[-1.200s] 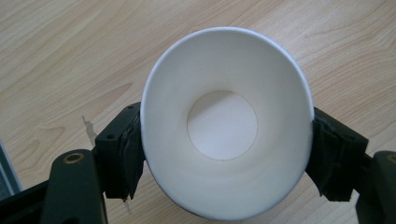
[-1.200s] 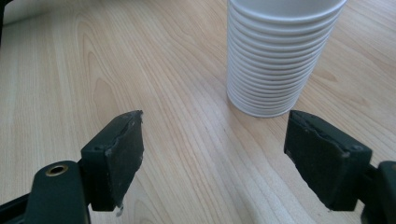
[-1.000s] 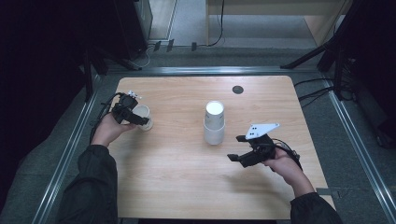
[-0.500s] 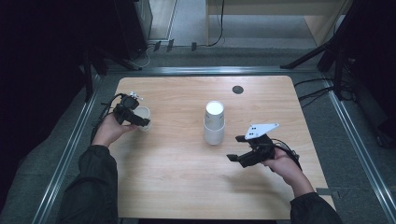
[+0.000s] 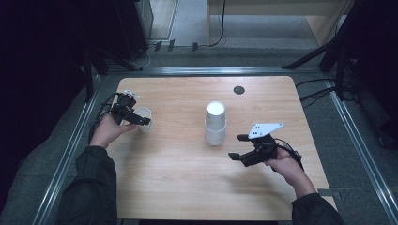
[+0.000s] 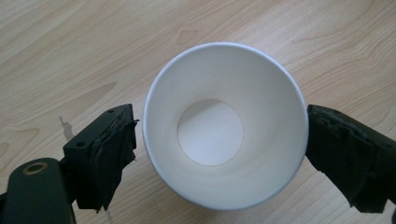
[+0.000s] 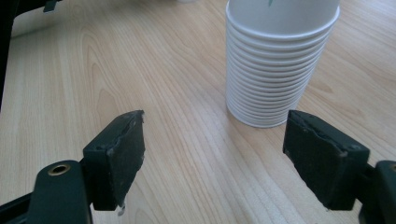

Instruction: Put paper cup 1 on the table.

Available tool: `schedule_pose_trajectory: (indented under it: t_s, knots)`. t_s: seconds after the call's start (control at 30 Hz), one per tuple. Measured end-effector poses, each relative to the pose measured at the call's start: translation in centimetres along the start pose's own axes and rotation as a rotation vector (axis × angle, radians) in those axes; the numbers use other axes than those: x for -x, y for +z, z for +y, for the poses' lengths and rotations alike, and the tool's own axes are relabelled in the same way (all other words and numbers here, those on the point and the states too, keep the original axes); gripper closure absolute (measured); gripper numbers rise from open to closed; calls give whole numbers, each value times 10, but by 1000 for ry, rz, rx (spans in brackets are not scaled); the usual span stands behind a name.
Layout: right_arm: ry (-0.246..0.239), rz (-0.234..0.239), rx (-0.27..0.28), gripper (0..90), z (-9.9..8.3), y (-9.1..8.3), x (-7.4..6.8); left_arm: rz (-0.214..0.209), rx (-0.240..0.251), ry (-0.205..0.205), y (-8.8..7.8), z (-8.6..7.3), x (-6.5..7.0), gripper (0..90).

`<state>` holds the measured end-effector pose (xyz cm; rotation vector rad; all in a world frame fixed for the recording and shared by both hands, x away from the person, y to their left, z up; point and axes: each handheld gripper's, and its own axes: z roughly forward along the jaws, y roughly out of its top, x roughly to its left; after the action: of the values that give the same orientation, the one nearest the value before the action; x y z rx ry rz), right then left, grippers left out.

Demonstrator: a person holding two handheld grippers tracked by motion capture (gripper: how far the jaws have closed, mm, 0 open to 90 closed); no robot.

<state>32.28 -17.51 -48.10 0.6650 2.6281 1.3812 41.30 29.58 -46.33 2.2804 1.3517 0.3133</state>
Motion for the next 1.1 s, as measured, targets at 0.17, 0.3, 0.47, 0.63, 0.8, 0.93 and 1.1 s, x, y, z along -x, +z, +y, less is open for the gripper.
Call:
schedule_pose_trajectory:
  t_s: [0.17,0.3,0.47,0.63,0.8,0.93,1.1]
  knots:
    - [-6,-1,40,208,0,-1,1,-21,14,-16,-9,-3,-4,108]
    - [10,-9,64,198,1,-3,3,-25,25,-24,-16,-5,-3,109]
    - [28,2,21,151,3,-5,5,-43,47,-31,-26,-9,-3,112]
    - [61,-32,-4,142,7,-4,8,-62,62,-32,-38,-16,1,125]
    - [77,-31,17,137,13,-8,13,-90,90,-32,-50,-21,7,126]
    - [50,-53,39,136,18,-8,15,-109,113,-26,-59,-23,14,129]
    - [101,-100,51,141,25,-7,20,-147,151,-4,-68,-25,21,143]
